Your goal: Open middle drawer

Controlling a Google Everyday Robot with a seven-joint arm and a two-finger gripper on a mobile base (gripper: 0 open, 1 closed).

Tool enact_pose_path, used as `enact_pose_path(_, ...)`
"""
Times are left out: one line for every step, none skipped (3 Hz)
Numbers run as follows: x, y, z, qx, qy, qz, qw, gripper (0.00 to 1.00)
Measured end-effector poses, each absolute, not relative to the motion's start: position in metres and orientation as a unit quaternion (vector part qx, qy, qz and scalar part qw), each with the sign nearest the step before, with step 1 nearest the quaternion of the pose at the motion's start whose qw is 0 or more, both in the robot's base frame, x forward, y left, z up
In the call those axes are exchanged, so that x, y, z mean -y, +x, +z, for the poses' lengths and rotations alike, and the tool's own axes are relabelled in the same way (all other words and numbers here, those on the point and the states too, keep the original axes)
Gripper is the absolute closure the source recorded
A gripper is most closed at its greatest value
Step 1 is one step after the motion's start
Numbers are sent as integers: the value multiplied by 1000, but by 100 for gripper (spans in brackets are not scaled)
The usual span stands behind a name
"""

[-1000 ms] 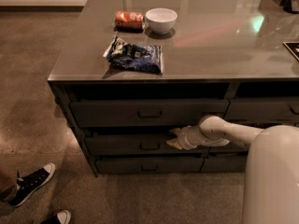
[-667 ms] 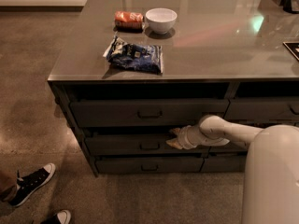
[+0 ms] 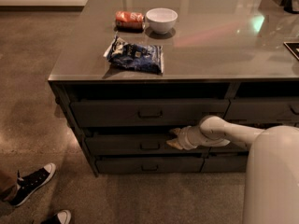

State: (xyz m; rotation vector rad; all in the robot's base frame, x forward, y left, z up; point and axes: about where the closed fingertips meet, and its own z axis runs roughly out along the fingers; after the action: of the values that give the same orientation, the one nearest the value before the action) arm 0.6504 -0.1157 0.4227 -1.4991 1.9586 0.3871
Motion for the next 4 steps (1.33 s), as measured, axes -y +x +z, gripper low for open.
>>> enact_pose_path(115,653,425,-744,-569,147,317,100)
enact_pose_path(115,655,427,-744,-569,147,317,100)
enact_pose_path(115,651,424,-742,-572,146,317,100)
enact_pose_path(115,653,426,-742,-572,146,317,100)
